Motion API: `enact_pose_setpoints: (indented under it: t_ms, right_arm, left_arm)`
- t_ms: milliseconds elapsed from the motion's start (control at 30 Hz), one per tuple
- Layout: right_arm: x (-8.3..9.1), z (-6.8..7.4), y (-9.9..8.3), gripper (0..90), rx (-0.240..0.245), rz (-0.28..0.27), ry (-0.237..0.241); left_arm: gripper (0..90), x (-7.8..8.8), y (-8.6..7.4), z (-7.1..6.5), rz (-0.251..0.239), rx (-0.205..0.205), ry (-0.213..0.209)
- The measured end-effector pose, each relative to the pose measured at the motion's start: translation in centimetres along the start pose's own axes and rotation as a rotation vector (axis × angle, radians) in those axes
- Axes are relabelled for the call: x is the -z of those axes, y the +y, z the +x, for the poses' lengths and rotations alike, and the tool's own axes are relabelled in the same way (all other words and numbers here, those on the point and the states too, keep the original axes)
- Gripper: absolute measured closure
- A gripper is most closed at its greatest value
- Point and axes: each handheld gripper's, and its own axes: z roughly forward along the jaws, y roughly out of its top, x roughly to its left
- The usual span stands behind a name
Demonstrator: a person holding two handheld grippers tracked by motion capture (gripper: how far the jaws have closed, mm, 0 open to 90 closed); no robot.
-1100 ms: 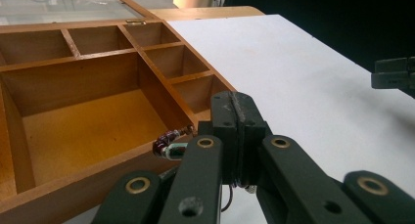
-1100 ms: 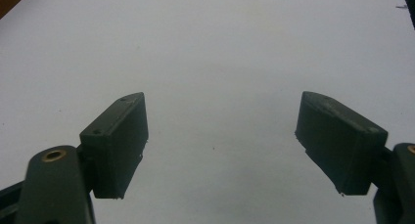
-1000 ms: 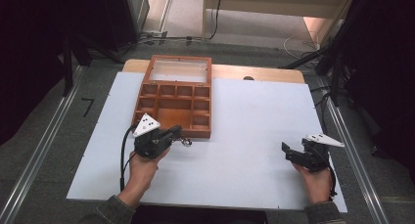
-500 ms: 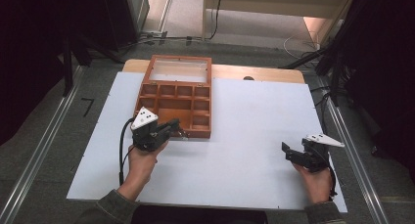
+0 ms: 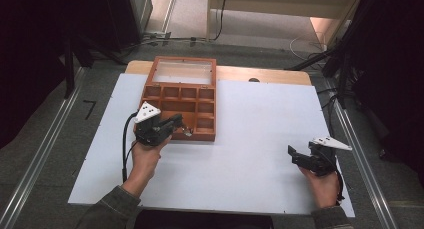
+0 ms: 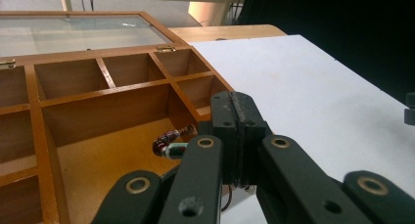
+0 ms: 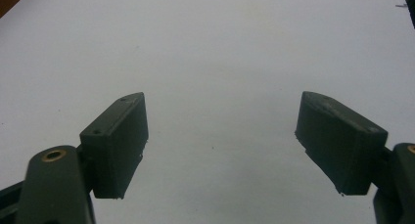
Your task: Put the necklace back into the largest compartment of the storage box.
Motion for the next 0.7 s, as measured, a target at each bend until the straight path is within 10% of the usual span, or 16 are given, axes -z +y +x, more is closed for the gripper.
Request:
enact_pose_setpoints:
  t_ms: [700]
  right_arm:
    - [-0.1,0.0,0.0,17.8,-0.001,0.002,-0.004]
  left_arm:
    - [89.6,-1.8,0.2,1.5,0.02,0.009,0.033]
